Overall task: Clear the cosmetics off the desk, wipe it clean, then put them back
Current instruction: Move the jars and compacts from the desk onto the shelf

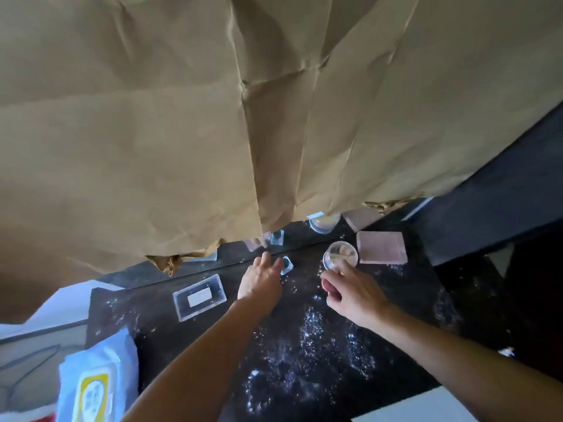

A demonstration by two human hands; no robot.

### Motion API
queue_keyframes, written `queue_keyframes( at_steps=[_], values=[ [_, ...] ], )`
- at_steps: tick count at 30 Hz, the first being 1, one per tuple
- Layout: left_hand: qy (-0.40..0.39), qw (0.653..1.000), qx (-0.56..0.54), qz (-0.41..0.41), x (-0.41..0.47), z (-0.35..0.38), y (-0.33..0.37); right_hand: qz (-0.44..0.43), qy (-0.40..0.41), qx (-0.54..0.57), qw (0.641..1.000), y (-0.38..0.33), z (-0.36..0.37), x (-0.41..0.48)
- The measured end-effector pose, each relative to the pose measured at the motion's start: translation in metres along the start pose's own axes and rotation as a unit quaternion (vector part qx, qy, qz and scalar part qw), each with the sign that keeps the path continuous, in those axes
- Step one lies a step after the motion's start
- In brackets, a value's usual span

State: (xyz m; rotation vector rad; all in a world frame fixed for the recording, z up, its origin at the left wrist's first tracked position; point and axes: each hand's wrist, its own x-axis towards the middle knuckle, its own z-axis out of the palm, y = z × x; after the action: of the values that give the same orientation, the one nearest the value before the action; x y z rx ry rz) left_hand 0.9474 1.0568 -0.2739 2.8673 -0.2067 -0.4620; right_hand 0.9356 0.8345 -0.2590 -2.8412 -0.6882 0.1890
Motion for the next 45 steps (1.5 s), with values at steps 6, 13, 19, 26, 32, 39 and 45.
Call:
queue_keyframes(
  at_steps=[6, 13, 19, 26, 32, 39, 45],
  values=[
    [-0.021, 0.996, 0.063, 0.053, 0.029, 0.017, 0.013, 0.109, 0.018, 0.025, 0.994, 0.008, 0.021, -0.057],
    [-0.024, 0.995, 0.033, 0.092, 0.018, 0.031, 0.026, 0.191, 0.019, 0.075, 0.979, 0.011, 0.041, -0.110],
    [-0.028, 0.990, -0.027, 0.136, -0.008, 0.018, 0.069, 0.235, 0.047, 0.094, 0.966, 0.029, 0.022, -0.142],
    [0.011, 0.982, -0.056, 0.180, -0.045, 0.015, 0.165, 0.275, 0.063, 0.078, 0.956, 0.075, -0.014, -0.204],
    [0.057, 0.975, -0.059, 0.208, -0.074, 0.029, 0.262, 0.305, 0.083, 0.110, 0.942, 0.130, -0.049, -0.280],
    [0.052, 0.965, -0.054, 0.250, -0.086, 0.031, 0.362, 0.350, 0.088, 0.105, 0.927, 0.191, -0.070, -0.355],
    [0.057, 0.965, -0.068, 0.245, -0.045, 0.022, 0.417, 0.355, 0.119, 0.130, 0.918, 0.231, -0.076, -0.362]
  ],
)
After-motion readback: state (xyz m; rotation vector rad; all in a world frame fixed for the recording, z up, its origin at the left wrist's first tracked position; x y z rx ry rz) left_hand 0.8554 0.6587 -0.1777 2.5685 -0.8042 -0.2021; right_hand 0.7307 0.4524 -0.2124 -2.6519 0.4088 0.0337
